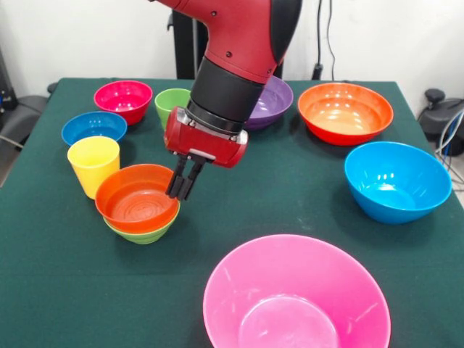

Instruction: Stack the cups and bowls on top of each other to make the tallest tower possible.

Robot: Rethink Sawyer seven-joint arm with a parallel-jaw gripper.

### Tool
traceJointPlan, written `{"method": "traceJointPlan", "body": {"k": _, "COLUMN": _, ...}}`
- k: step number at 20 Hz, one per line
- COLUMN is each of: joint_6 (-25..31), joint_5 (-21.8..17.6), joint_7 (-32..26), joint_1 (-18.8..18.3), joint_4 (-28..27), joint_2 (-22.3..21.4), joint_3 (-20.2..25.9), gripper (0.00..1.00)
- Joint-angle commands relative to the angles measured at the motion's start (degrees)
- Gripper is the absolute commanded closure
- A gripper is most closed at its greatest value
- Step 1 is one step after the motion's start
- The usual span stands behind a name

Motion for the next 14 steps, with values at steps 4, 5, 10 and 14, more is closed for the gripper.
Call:
{"method": "traceJointPlan", "body": {"k": 4, "joint_6": 6.87, "joint_5": -1.41, "joint_7": -0.93, "joint_1": 2.24, "joint_4": 1.44, "joint_2": -0.94, "joint_3": 6.46, "gripper": 1.00}}
{"method": "traceJointPlan", "body": {"k": 5, "joint_6": 6.98, "joint_5": -1.21, "joint_7": -0.61, "joint_1": 2.39, "joint_4": 1.37, "joint_2": -1.00, "joint_3": 6.38, "gripper": 1.00}}
{"method": "traceJointPlan", "body": {"k": 10, "joint_6": 8.98, "joint_5": -0.34, "joint_7": -0.44, "joint_1": 2.73, "joint_4": 1.48, "joint_2": -2.02, "joint_3": 6.76, "gripper": 1.00}}
{"method": "traceJointPlan", "body": {"k": 14, "joint_6": 9.33, "joint_5": -0.01, "joint_7": -0.10, "joint_1": 2.79, "joint_4": 1.61, "joint_2": -2.79, "joint_3": 7.10, "gripper": 1.00}}
